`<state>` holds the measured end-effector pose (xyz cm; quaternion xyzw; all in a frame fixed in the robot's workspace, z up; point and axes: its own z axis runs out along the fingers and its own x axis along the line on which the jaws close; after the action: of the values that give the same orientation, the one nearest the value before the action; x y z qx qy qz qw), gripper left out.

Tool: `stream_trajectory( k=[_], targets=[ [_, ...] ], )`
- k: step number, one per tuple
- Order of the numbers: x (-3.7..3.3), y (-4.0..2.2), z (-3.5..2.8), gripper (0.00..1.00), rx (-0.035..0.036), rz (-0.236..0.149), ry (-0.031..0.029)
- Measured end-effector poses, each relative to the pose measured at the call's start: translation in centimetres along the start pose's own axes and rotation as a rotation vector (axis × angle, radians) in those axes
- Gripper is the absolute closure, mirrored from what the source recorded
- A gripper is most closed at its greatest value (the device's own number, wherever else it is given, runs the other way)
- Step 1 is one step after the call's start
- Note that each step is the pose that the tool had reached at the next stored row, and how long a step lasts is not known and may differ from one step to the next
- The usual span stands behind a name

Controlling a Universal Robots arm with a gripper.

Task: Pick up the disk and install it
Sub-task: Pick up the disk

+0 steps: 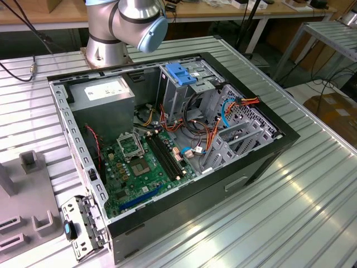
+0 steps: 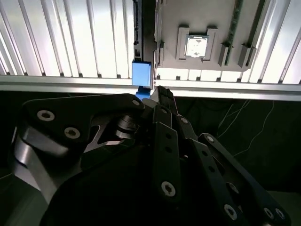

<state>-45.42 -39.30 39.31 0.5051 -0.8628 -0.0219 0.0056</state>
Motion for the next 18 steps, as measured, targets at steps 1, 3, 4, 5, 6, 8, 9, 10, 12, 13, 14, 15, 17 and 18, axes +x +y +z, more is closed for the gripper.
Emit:
stream_trajectory(
  k=[1, 3, 4, 5, 6, 8, 9, 10, 12, 13, 14, 15, 17, 18],
  targets=[
    [0.00, 0.00, 0.00, 0.89, -0.0002, -0.014, 0.0006],
    [0.00, 0.01, 0.00, 0.89, -0.0005, -0.036, 0.0015],
    [0.00, 0.00, 0.00, 0.89, -0.0006, -0.047, 0.0021],
    [0.00, 0.00, 0.00, 0.89, -0.0007, -0.060, 0.0026],
    [0.00, 0.00, 0.00, 0.89, -0.0009, -0.070, 0.0030],
    [0.00, 0.00, 0.00, 0.89, -0.0012, -0.095, 0.0041],
    [0.00, 0.01, 0.01, 0.89, -0.0013, -0.107, 0.0046],
    [0.00, 0.01, 0.01, 0.89, -0.0015, -0.118, 0.0051],
    [0.00, 0.00, 0.01, 0.89, -0.0018, -0.144, 0.0063],
    [0.00, 0.00, 0.01, 0.89, -0.0020, -0.156, 0.0068],
    [0.00, 0.00, 0.01, 0.89, -0.0021, -0.167, 0.0072],
    [0.00, 0.00, 0.01, 0.89, -0.0022, -0.177, 0.0077],
    [0.00, 0.01, 0.02, 0.89, -0.0025, -0.197, 0.0086],
    [0.00, 0.00, 0.02, 0.89, -0.0026, -0.207, 0.0090]
  ],
)
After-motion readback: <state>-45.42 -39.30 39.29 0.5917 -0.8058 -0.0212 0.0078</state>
